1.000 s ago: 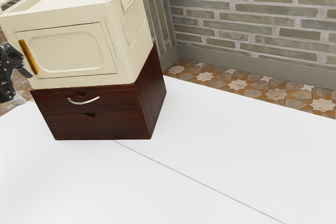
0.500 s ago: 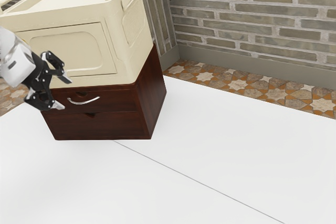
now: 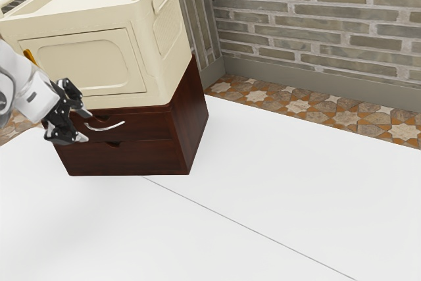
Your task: Pull the drawer handle with one arm to open the drawer
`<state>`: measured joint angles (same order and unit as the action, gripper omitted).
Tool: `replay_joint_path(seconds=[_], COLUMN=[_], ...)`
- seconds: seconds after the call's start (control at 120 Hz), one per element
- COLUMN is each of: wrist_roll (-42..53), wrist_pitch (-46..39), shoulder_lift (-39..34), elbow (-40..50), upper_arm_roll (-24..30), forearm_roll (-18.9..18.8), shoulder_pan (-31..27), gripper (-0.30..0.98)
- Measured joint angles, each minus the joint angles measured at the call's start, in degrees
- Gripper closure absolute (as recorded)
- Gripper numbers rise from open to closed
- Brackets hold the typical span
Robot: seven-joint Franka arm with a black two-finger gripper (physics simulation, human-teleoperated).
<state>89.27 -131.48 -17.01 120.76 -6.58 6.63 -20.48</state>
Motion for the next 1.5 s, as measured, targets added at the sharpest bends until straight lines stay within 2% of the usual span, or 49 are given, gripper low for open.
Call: replay_joint_path(seconds=[0.408,0.775,1.5], wrist_roll=[-1.42,-1.92,-2.12], wrist_pitch=[-4.15,-5.83,-6.42], shoulder_lift=[4.58,4.73,4.17], elbow=[-0.90,-0.01,2.19], upper_arm_roll=[0.20,0.25,0.25], forearm_roll=[-0.22,-0.30,-0.33], shoulder_pan=[0.26,0.43,0.50], gripper=[0.35,0.46,0.60])
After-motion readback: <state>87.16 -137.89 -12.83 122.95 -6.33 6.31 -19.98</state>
